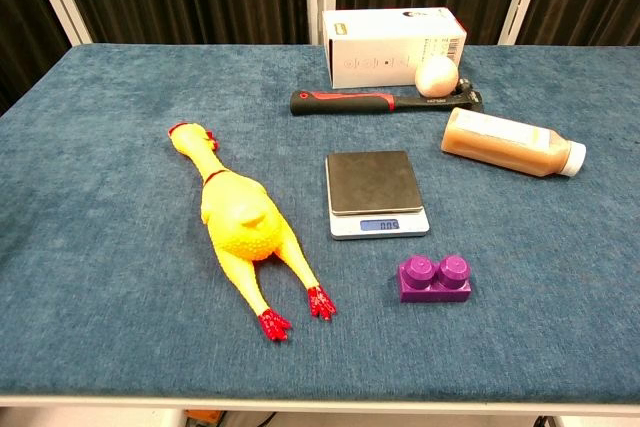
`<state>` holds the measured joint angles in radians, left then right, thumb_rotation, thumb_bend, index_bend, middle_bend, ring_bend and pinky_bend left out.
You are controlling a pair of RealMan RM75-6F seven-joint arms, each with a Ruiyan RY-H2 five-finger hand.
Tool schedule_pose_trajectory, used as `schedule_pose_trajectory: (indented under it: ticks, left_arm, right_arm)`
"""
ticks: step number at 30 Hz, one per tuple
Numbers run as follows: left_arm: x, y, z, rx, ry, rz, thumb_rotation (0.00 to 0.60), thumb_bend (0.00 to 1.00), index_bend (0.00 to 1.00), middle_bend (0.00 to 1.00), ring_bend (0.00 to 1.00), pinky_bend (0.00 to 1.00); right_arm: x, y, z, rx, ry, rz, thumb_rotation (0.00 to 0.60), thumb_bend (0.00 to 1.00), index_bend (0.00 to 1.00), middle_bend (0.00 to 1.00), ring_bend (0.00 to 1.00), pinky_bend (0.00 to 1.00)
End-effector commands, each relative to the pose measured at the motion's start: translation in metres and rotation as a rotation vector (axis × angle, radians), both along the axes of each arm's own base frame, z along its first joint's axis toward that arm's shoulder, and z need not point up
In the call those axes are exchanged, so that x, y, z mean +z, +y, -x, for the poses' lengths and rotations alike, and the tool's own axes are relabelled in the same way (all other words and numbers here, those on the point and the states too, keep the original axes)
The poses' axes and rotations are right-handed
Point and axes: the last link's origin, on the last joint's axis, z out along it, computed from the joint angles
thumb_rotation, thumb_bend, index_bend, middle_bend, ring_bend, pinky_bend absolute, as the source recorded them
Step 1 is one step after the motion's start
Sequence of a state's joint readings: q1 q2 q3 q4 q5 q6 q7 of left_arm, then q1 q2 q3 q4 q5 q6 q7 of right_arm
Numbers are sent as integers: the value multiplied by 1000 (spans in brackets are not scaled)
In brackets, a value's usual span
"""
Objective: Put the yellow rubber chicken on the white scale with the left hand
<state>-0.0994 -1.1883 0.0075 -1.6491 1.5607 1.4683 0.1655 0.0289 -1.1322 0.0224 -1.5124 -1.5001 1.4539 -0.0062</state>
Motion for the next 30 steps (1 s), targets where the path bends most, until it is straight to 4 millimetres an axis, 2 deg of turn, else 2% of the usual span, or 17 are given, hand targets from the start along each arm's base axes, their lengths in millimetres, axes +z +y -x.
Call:
schedule_pose_trajectory:
  ticks: [1,15,25,30]
  left_arm:
    - [1,1,-1,-3,0,-4,600,6,104,123,22,57]
    - [0,4,-13,-50,1,0,600,6,104,123,22,57]
    - [-19,30,-44,-180,6,95,600,6,104,123,22,57]
    - [-41,49,-74,-298,0,176,600,6,104,123,22,57]
  right_arm:
    - [0,0,0,0,-1,1,600,224,0,0,0,0]
    - [6,2,1,5,-7,17,600,224,0,0,0,0]
    - [12,-2,-2,4,-5,40,600,224,0,0,0,0]
    - [16,-4,-2,0,-4,54,600,224,0,0,0,0]
